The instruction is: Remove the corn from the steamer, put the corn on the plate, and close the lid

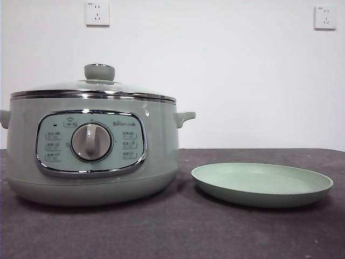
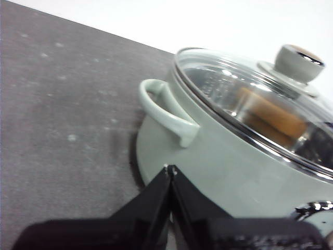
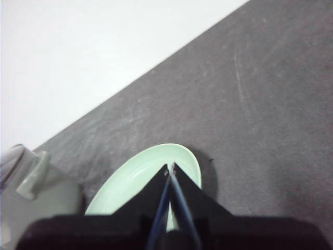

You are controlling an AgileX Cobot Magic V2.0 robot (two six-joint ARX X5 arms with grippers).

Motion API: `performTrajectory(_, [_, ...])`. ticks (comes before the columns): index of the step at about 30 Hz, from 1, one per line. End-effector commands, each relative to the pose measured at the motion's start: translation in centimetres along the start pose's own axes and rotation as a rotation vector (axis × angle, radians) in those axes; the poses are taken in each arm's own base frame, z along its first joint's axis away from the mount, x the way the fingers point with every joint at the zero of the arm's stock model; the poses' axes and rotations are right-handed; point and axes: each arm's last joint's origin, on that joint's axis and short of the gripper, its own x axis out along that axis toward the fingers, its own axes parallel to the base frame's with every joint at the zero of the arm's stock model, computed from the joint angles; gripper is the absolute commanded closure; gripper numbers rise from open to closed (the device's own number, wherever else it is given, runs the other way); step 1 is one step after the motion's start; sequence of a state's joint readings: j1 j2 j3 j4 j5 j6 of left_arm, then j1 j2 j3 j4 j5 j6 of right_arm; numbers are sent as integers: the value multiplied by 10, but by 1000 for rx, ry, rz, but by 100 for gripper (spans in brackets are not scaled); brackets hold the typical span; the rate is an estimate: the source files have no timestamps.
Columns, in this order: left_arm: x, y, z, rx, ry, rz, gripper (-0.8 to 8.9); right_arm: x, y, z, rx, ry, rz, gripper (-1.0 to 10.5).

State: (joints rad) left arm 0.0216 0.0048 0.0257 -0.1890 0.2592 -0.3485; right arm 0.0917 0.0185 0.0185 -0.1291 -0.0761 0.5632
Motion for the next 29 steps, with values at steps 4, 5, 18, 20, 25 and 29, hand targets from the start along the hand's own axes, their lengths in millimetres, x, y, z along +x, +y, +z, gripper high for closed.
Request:
performTrajectory(4, [-7,-8,16,-9,-36,-18,822,-6,13,18,13,-21,45,957])
performTrajectory(5, [-9,-10,21,-5,-47,-21,822,-7,17,23,5,-21,52,957])
performTrajectory(18, [-30,-42,91,8,-46,-49,822,-7,70,101,-252,123,119,955])
performTrajectory(20, [-28,-47,103,33,-19,-78,822,-4,79,114,-299,156,139,953])
performTrajectory(25, [-20,-58,130,71,69,-156,822,5,97,138,-381,259,211,946])
performTrajectory(29, [-11,-63,147,88,162,-205,822,14,108,152,-427,386,301,945])
